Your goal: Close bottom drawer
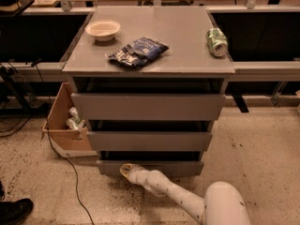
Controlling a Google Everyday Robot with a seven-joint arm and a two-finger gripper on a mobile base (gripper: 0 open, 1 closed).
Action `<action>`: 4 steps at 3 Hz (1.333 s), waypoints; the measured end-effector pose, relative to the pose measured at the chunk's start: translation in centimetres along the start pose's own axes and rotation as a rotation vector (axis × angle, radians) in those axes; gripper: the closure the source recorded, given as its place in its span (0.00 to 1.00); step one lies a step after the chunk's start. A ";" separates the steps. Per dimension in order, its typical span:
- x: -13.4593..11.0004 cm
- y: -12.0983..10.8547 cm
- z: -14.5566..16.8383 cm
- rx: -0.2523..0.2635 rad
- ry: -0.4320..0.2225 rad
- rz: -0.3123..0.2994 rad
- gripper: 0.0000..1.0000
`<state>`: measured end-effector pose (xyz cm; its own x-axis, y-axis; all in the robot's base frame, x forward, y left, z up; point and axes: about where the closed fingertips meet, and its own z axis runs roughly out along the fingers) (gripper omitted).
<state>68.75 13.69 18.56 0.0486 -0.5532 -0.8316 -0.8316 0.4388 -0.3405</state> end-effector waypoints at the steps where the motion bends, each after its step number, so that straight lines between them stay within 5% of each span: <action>1: -0.1 0.1 0.0 0.006 -0.005 -0.001 1.00; 2: -0.4 0.1 0.0 0.036 -0.025 -0.009 1.00; 4: -2.3 -3.0 1.3 0.208 -0.089 -0.095 1.00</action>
Offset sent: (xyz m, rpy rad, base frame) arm -0.0014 0.0020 0.0063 0.0322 -0.0752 -0.0395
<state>71.88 14.56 20.88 0.1775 -0.5384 -0.8238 -0.6894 0.5293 -0.4945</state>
